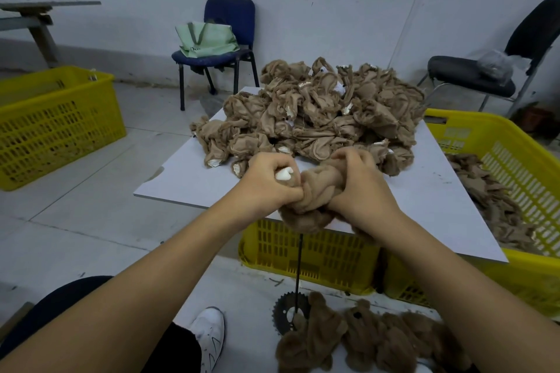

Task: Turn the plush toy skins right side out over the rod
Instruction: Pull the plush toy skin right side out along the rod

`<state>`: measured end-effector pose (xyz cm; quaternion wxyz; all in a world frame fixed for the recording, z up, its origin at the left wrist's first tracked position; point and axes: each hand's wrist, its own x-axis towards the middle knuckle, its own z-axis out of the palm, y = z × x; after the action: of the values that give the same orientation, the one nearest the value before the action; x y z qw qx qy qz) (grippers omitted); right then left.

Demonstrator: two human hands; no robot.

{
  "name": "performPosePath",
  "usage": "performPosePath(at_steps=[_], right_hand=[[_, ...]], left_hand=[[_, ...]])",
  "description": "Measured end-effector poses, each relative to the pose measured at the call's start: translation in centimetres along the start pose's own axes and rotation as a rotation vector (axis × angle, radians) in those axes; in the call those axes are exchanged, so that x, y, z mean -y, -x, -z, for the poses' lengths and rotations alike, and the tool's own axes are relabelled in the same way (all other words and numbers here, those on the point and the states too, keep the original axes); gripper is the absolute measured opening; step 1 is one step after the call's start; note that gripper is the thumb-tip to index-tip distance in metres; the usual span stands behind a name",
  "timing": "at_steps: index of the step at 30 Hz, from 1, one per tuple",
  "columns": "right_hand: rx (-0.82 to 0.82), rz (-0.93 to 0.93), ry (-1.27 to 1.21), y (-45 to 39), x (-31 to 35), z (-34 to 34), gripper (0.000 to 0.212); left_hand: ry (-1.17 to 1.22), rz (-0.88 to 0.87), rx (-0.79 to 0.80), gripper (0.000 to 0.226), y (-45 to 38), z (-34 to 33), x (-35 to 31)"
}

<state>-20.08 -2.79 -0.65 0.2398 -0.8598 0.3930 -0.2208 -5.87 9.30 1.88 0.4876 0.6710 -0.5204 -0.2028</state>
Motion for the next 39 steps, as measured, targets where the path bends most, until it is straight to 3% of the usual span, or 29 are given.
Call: performPosePath(at_steps=[3,6,7,10,11,13,18,22,26,29,33,36,39], right_hand=[[-0.077,-0.006,-0.071,0.3,0.1,-0.4,0.086],[-0.015,-0.137,-0.342,0.3,0.1,-0.8,0.096],[0.028,-0.191,-0.453,0.2,0.2,-1.0,0.086],[0.118,-0.348,-0.651,0.3,0.6,-1.0,0.023],[0.107,-0.382,-0.669,0.4,0.7,-1.0,0.011],[0.128,-0.421,-0.701,0.6,0.7,-1.0,0.012],[0.320,-0.492,-0.893,0.6,1.5,-1.1,0.048],[0.241,-0.398,-0.798,0.5,1.5,-0.8,0.044],[0.176,-0.326,-0.892,0.5,1.6,-0.6,0.026],[0.113,-0.241,-0.938,0.5,1.7,-0.6,0.017],[0.083,-0.199,-0.971,0.5,1.7,-0.5,0.028],[0.070,-0.215,-0.972,0.3,1.7,-0.7,0.012],[0.076,-0.268,-0.997,0.0,1.8,-1.5,0.025]], left_hand=[[0.010,0.038,0.056,0.027,0.3,-0.3,0.2],[0.038,0.104,0.047,0.032,0.6,-0.8,0.6],[0.027,0.118,0.041,0.032,0.6,-1.0,0.7],[0.015,0.176,0.022,0.027,0.5,-1.8,0.8],[0.032,0.200,0.018,0.025,0.4,-2.0,0.8],[0.071,0.242,0.010,0.026,0.2,-2.2,0.8],[0.076,0.298,-0.006,0.033,0.2,-2.8,0.9],[0.085,0.350,0.012,0.022,0.2,-2.9,0.4],[0.387,0.477,-0.077,0.023,0.0,-2.3,-0.5],[0.400,0.381,-0.070,0.027,0.4,-2.2,-0.5],[0.382,0.321,-0.046,0.020,0.5,-2.1,-0.1],[0.354,0.313,-0.058,0.022,0.6,-2.1,0.0],[0.348,0.327,-0.077,0.027,0.6,-2.3,0.0]])
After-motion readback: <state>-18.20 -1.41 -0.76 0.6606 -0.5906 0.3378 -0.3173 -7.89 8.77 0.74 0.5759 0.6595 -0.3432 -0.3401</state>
